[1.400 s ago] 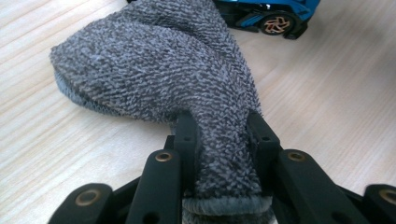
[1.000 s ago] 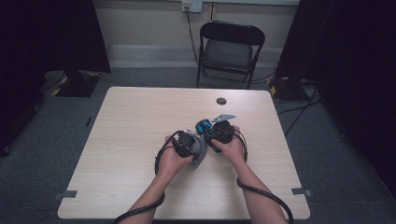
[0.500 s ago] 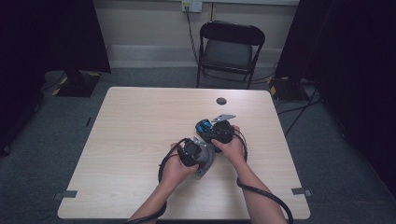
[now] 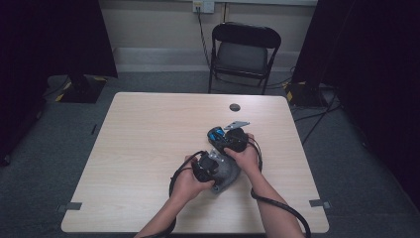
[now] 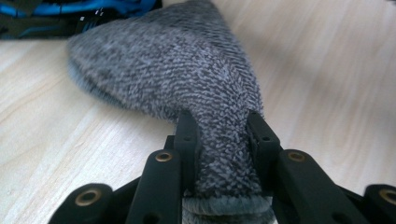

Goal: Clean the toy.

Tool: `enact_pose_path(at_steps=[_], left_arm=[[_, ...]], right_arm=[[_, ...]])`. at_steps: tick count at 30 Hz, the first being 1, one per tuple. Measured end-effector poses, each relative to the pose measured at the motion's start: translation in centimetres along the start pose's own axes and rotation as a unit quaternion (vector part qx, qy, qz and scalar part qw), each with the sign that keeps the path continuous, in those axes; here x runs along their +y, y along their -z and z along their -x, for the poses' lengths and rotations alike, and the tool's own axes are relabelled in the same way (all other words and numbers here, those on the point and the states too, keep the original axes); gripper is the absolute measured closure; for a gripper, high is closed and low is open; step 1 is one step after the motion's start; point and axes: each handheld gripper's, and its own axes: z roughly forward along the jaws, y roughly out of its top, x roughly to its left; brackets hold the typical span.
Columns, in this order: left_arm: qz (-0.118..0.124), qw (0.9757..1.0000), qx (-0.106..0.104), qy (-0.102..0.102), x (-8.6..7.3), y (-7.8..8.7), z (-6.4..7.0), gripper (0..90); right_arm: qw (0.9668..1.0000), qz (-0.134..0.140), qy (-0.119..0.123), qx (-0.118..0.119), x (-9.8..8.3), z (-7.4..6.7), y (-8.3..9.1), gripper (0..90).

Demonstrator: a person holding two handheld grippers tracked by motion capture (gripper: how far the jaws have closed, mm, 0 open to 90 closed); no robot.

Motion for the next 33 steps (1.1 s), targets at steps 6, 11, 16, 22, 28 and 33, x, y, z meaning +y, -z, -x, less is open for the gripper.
enact_pose_path(at_steps=[6, 11, 16, 22, 28, 33], left_arm=[[0.011, 0.9999, -0.003, -0.006, -0.2, 1.3, 0.1, 70.7], [0.020, 0.9998, 0.003, -0.007, -0.9, 2.7, -0.4, 70.7], [0.023, 0.9996, 0.017, 0.004, -1.9, 4.1, -1.6, 70.7], [0.042, 0.9977, 0.037, 0.038, -2.9, 5.7, -3.5, 70.7], [0.058, 0.9931, 0.071, 0.073, -3.0, 6.8, -5.9, 70.7], [0.068, 0.9868, 0.104, 0.105, -2.6, 7.0, -8.0, 70.8]], right_arm=[[1.0000, 0.003, -0.002, -0.001, -0.1, 0.0, 0.0, 40.8], [1.0000, 0.007, -0.004, -0.002, -0.2, 0.0, 0.0, 40.6], [1.0000, 0.006, -0.005, -0.001, -0.2, 0.0, 0.0, 40.6], [1.0000, 0.007, -0.006, -0.001, -0.2, 0.0, 0.0, 40.6], [0.9999, 0.008, -0.006, -0.003, -0.2, 0.0, 0.0, 40.6], [1.0000, 0.007, -0.006, -0.002, -0.2, 0.0, 0.0, 40.6]])
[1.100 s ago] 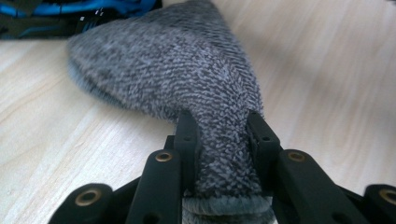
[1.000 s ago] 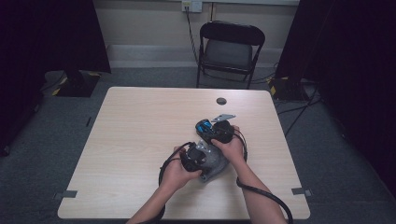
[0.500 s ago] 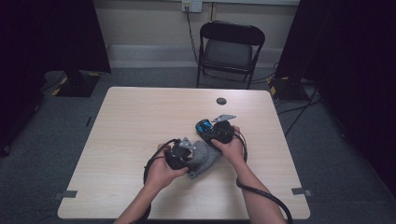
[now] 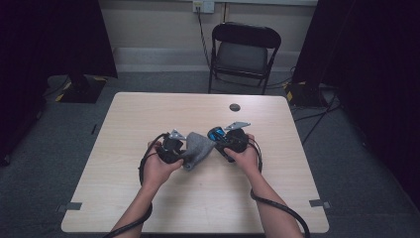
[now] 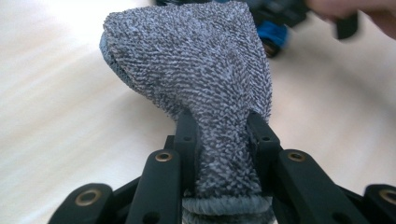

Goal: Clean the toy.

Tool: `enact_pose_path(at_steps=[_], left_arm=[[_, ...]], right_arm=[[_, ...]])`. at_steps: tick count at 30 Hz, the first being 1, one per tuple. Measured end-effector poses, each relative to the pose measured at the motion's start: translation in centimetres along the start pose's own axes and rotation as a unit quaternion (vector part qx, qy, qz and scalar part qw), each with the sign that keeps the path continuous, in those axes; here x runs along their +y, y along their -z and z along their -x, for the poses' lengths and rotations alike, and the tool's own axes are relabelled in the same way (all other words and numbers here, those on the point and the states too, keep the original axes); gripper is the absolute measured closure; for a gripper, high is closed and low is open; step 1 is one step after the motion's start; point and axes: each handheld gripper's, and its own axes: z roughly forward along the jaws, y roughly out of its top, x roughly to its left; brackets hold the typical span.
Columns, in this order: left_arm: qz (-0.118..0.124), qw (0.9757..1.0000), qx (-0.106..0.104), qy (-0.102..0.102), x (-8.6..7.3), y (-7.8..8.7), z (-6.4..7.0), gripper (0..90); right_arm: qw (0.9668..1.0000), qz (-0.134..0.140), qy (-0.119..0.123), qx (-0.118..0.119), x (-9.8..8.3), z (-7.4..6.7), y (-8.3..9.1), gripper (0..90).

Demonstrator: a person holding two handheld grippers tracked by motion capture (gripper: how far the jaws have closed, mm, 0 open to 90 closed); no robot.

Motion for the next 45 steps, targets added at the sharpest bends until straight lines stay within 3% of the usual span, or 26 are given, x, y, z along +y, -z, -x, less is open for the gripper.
enact_pose_path(at_steps=[7, 15, 22, 28, 32, 35, 45], left_arm=[[0.012, 0.9988, 0.039, 0.025, 1.1, -1.2, -1.6, 70.8], [0.007, 0.9966, 0.073, 0.039, 1.8, -3.1, -1.9, 70.8], [0.004, 0.9950, 0.078, 0.062, 2.2, -4.4, -2.0, 70.8], [-0.007, 0.9921, 0.093, 0.083, 2.3, -5.2, -2.4, 70.8], [-0.023, 0.9912, 0.102, 0.081, 2.2, -6.0, -2.1, 70.7], [-0.031, 0.9930, 0.088, 0.073, 2.0, -6.7, -1.6, 70.7], [-0.033, 0.9951, 0.075, 0.056, 1.8, -7.2, -0.3, 70.5]], right_arm=[[1.0000, 0.000, 0.000, 0.002, 0.0, 0.1, 0.0, 40.6], [1.0000, 0.001, 0.001, 0.003, 0.0, 0.1, 0.0, 40.6], [1.0000, 0.003, 0.000, 0.003, -0.1, 0.1, 0.0, 40.6], [1.0000, 0.001, 0.001, 0.004, 0.0, 0.1, 0.0, 40.6], [1.0000, 0.002, 0.001, 0.004, 0.0, 0.1, 0.0, 40.6], [1.0000, 0.001, 0.002, 0.004, 0.0, 0.1, 0.0, 40.6], [1.0000, -0.001, 0.001, 0.004, 0.0, 0.1, 0.0, 40.5]])
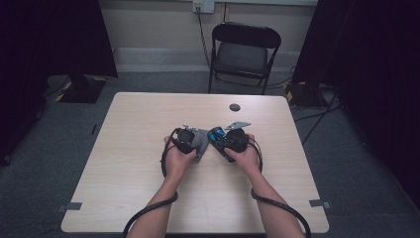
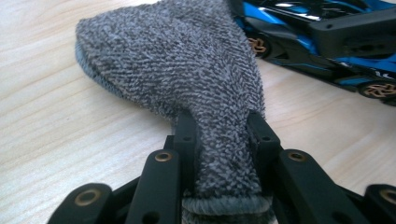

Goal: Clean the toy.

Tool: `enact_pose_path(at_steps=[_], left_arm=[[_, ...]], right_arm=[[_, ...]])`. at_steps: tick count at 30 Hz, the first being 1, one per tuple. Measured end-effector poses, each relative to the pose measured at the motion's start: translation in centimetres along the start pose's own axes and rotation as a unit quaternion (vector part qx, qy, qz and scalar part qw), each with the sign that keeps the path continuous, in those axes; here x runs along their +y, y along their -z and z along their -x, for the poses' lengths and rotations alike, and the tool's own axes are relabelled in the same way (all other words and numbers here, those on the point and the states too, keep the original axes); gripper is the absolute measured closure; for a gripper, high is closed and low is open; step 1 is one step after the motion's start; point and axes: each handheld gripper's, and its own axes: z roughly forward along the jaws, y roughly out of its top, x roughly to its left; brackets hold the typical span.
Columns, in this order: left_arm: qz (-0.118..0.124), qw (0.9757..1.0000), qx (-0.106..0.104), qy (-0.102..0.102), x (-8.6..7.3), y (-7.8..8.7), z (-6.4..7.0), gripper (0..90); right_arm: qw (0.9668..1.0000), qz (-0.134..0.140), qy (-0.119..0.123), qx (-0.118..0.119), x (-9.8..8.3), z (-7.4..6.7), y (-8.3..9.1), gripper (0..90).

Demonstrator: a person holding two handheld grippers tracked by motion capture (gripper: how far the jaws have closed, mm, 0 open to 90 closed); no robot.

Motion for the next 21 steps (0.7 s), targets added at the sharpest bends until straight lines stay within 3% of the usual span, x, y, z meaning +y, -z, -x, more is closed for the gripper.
enact_pose_path(at_steps=[13, 21], left_arm=[[0.019, 0.9982, -0.039, -0.041, -0.7, 0.7, 2.2, 70.6], [0.025, 0.9969, -0.054, -0.051, -1.4, 1.0, 3.0, 70.5]], right_arm=[[1.0000, -0.002, 0.001, -0.002, 0.1, 0.0, 0.0, 40.5], [1.0000, -0.004, 0.000, -0.002, 0.1, -0.1, 0.0, 40.6]])
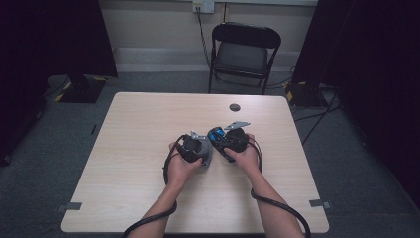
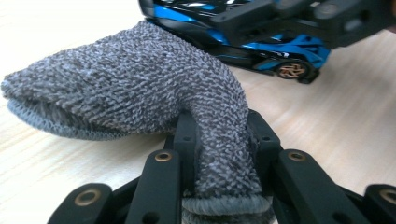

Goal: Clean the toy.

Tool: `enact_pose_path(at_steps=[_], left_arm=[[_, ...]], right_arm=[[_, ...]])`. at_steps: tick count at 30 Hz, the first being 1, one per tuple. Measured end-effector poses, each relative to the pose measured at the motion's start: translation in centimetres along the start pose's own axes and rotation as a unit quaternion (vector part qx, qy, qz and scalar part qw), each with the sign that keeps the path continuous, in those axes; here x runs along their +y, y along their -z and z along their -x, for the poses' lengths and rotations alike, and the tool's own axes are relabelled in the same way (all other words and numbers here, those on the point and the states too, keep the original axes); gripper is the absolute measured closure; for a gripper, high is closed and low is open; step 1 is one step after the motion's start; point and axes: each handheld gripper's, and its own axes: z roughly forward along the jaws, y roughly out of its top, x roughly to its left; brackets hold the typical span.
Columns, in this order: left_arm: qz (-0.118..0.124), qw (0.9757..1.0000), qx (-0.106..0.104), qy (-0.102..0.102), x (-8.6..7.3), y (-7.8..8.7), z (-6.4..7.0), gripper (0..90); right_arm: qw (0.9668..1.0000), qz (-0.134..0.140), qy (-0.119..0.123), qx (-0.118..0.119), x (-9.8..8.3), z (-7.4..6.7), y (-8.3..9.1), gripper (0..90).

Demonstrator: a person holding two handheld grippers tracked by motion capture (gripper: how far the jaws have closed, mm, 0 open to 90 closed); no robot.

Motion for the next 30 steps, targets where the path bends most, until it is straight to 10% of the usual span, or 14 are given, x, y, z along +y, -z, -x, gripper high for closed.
enact_pose_path(at_steps=[30], left_arm=[[0.001, 0.9978, -0.063, -0.023, -1.5, 0.4, 3.3, 70.4]], right_arm=[[1.0000, -0.001, 0.001, -0.003, 0.1, -0.1, 0.0, 40.6]])
